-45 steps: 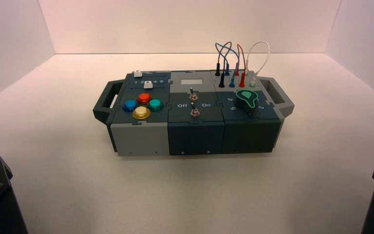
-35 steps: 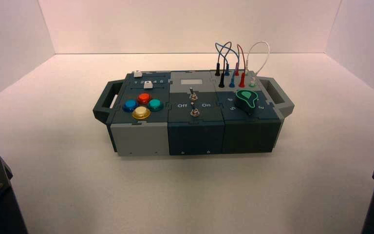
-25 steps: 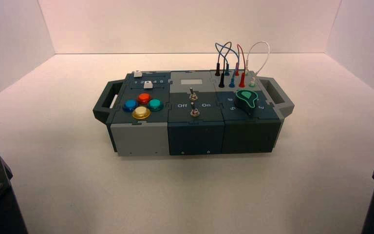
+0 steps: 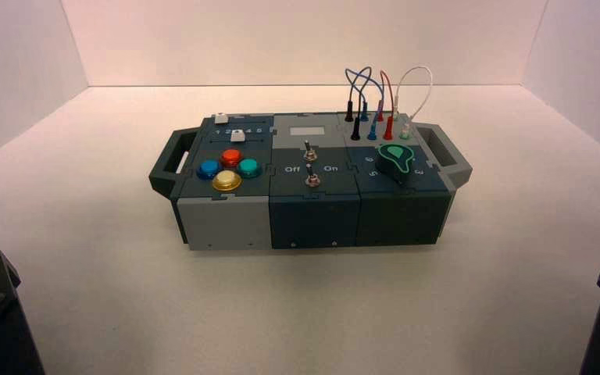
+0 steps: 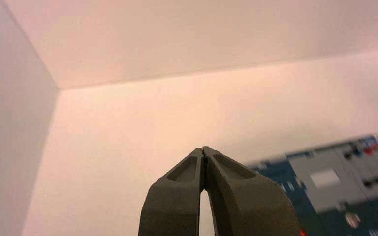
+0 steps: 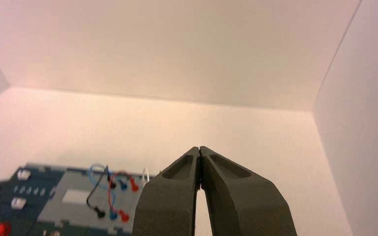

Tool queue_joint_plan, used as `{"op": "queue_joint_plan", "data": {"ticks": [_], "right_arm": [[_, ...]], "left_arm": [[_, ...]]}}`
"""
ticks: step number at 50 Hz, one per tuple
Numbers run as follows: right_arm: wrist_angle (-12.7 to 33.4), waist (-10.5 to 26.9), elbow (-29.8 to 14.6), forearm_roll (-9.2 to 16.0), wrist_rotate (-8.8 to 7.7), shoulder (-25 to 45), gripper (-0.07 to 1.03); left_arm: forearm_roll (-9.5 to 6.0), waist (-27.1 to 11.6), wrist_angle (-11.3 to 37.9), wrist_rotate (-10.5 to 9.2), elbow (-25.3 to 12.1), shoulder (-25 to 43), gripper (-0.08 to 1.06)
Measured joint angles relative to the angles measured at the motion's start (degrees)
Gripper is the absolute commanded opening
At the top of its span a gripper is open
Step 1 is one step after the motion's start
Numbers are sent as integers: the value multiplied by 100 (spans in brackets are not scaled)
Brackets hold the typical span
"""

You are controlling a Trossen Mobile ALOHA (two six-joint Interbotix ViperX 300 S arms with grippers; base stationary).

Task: Flip the top switch on with the left gripper.

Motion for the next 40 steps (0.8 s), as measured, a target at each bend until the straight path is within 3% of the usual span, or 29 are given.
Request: {"op": "queue_joint_plan", "data": {"ticks": [7, 16, 27, 40], "right_arm": [[176, 26, -62, 0, 9, 211, -3], [703, 123, -272, 26, 0, 809, -3], [1441, 316, -527, 88, 0, 1213, -3], [2698, 527, -958, 176, 0, 1846, -3]], "left_arm": [[-9, -255, 255, 9, -88, 167, -3], [-9, -896, 1283, 18, -360, 510, -3], [-18, -1063, 2109, 26, -571, 686, -3], [-114, -1433, 2224, 26, -694, 756, -3]]}}
